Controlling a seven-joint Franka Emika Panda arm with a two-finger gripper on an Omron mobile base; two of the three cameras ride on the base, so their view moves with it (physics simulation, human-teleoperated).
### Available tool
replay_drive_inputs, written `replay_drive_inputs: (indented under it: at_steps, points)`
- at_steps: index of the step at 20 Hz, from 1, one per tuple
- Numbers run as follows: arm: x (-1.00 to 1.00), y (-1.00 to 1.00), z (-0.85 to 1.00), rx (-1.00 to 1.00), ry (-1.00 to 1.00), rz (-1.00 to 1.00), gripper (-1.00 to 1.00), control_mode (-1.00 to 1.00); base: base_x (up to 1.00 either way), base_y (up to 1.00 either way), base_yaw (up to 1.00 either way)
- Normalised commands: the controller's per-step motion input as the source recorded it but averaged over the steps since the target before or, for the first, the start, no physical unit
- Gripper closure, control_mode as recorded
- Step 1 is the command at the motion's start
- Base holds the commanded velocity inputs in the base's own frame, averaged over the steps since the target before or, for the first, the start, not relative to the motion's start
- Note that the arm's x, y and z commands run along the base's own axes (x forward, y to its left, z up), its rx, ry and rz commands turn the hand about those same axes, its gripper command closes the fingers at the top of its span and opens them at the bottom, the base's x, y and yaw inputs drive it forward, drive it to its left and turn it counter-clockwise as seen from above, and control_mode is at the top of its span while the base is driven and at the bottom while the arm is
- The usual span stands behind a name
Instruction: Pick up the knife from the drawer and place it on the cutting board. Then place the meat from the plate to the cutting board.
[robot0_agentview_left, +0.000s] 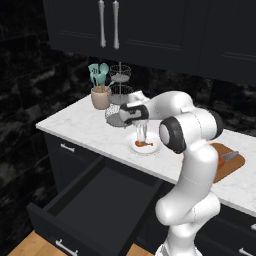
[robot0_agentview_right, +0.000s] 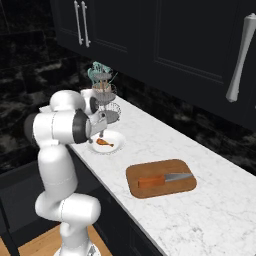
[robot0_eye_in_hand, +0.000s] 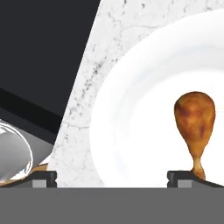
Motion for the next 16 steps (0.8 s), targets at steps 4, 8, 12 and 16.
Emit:
replay_drive_inputs:
  at_steps: [4, 8, 12, 16]
  points:
    - [0.39, 0.00, -0.21, 0.00, -0.03, 0.00, -1.00, -1.00, 0.00, 0.00, 0.00]
    - [0.42, 0.00, -0.14, 0.00, -0.01, 0.00, -1.00, -1.00, 0.00, 0.00, 0.00]
    - [0.35, 0.00, -0.24, 0.00, -0.10, 0.00, -1.00, -1.00, 0.00, 0.00, 0.00]
    - [0.29, 0.02, -0.17, 0.00, -0.10, 0.00, -1.00, -1.00, 0.00, 0.00, 0.00]
